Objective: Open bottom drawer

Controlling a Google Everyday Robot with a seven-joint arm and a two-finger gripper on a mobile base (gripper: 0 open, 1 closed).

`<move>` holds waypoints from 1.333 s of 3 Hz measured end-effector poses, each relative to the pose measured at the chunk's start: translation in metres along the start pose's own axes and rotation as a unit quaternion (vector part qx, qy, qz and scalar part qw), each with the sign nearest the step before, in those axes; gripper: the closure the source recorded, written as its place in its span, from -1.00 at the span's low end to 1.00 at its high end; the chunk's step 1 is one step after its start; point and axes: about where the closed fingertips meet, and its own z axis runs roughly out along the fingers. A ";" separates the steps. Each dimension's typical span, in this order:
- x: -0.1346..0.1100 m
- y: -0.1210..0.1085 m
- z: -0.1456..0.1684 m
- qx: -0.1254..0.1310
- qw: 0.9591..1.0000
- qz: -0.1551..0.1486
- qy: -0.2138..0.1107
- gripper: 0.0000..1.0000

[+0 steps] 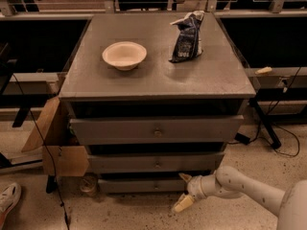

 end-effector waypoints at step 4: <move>0.040 -0.066 0.050 0.040 0.994 0.056 0.085 -1.00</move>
Offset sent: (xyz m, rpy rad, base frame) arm 0.0583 -0.0017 -0.0709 -0.2271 0.0984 -0.0891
